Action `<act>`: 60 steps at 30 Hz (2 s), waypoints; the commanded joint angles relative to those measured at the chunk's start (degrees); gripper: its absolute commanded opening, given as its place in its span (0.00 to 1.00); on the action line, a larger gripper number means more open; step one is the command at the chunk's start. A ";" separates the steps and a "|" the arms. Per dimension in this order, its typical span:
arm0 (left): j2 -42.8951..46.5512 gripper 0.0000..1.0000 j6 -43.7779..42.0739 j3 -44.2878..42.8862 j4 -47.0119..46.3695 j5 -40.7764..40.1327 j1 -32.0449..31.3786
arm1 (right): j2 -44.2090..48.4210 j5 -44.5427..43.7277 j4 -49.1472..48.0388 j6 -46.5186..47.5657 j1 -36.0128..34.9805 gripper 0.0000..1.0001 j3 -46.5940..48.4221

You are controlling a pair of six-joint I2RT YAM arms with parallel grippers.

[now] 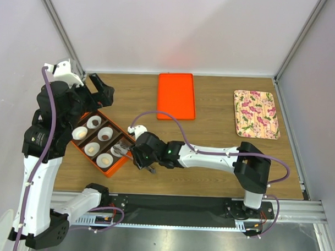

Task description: Pack the chocolate

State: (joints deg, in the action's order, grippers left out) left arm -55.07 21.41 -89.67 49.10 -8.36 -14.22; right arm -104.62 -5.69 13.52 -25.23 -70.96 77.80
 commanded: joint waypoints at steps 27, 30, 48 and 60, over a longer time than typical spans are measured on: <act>4.27 1.00 2.06 21.28 -12.18 20.75 0.42 | 27.82 -8.38 10.05 5.46 43.70 0.42 -18.91; 4.18 1.00 2.23 22.43 -12.80 20.49 0.42 | 23.95 -6.26 6.19 6.25 45.91 0.42 -19.17; 3.39 1.00 2.23 24.19 -14.30 17.85 0.42 | 14.44 -11.44 -3.23 -2.63 39.50 0.54 -32.35; 3.39 1.00 1.62 24.19 -14.30 17.24 0.42 | 21.29 -12.58 4.84 1.41 39.58 0.91 -27.02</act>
State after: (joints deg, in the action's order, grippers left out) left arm -51.79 23.03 -65.43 36.91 9.45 -14.17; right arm -87.66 -15.73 14.85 -24.73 -31.38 46.13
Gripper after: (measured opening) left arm 0.996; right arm 0.894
